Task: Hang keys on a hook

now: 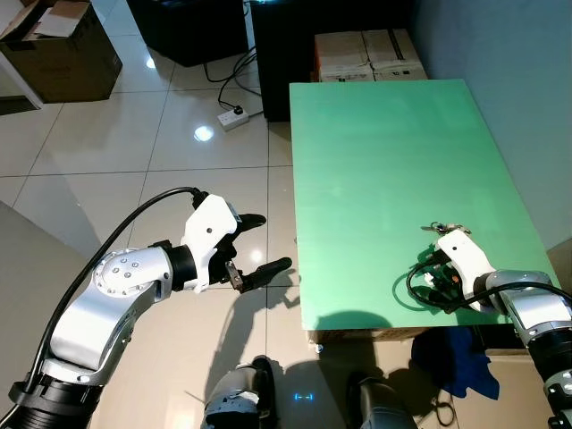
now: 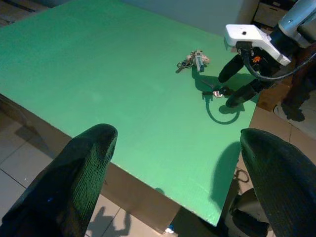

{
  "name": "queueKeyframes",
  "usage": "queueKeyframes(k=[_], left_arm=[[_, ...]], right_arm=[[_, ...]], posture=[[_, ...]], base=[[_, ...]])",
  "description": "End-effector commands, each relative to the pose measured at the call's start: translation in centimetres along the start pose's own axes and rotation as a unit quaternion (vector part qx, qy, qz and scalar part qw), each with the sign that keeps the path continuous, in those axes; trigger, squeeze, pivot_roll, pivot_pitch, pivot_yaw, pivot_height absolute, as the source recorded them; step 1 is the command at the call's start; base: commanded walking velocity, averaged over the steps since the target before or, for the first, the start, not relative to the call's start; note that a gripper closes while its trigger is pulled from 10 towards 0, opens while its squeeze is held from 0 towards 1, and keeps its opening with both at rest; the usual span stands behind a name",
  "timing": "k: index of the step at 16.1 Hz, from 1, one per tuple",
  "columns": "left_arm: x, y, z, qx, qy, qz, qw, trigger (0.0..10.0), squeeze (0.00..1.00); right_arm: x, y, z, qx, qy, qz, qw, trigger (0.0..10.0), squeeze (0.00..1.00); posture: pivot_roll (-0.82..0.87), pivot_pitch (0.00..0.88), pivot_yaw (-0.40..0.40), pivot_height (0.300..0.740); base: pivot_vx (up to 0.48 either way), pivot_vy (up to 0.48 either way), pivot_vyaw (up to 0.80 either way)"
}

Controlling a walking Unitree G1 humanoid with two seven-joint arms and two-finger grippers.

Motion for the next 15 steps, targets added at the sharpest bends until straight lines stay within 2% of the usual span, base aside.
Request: queueKeyframes(k=[1, 3, 4, 5, 6, 9, 10, 15], left_arm=[[-0.08, -0.09, 0.61, 0.003, -0.014, -0.005, 1.000, 10.0, 0.00], [-0.08, -0.10, 0.63, 0.004, -0.013, -0.005, 1.000, 10.0, 0.00], [-0.09, -0.10, 0.64, 0.004, -0.012, -0.005, 1.000, 10.0, 0.00], [-0.10, -0.10, 0.63, 0.004, -0.011, -0.005, 1.000, 10.0, 0.00], [-0.10, -0.12, 0.63, 0.004, -0.011, -0.005, 1.000, 10.0, 0.00], [-0.10, -0.13, 0.59, 0.004, -0.010, -0.005, 1.000, 10.0, 0.00], [-0.10, -0.12, 0.58, 0.004, -0.010, -0.006, 1.000, 10.0, 0.00], [-0.12, -0.14, 0.55, 0.004, -0.011, -0.008, 1.000, 10.0, 0.00]], right_arm=[[0.25, -0.41, -0.15, -0.007, -0.001, -0.011, 1.000, 10.0, 0.00], [0.43, -0.62, -0.23, -0.016, -0.004, -0.019, 1.000, 9.8, 0.00], [0.56, -0.72, -0.26, -0.019, -0.006, -0.021, 1.000, 6.1, 0.00], [0.65, -0.78, -0.22, -0.020, -0.010, -0.022, 1.000, 5.0, 0.00], [0.70, -0.87, -0.16, -0.021, -0.012, -0.023, 0.999, 2.9, 0.00], [0.76, -1.01, -0.05, -0.019, -0.016, -0.024, 0.999, 0.5, 0.00], [0.78, -1.01, -0.03, -0.019, -0.016, -0.023, 0.999, 0.0, 0.00], [0.80, -0.88, 0.21, -0.020, -0.018, -0.022, 0.999, 0.0, 0.00]], posture=[[0.02, 0.195, 0.075, 0.740], [0.02, 0.197, 0.072, 0.740], [0.02, 0.200, 0.074, 0.740], [0.02, 0.201, 0.075, 0.740], [0.02, 0.200, 0.075, 0.740], [0.02, 0.203, 0.078, 0.740], [0.02, 0.203, 0.078, 0.740], [0.02, 0.205, 0.078, 0.740]], base=[[0.000, 0.000, 0.00], [0.000, 0.000, 0.00], [0.000, 0.000, 0.00], [0.000, 0.000, 0.00], [0.000, 0.000, 0.00], [0.000, 0.000, 0.00], [0.000, 0.000, 0.00], [0.000, 0.000, 0.00]])
Point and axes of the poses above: a point about 5 cm out from each wrist's last joint towards the gripper, its own x axis pointing out of the wrist towards the gripper, its own y axis along the axis of the wrist's last joint, z = x × y, the point moved 3 cm from there along x, pointing out of the wrist towards the gripper, and after that the axes turned 4 degrees about -x, right-handed, at the moved point
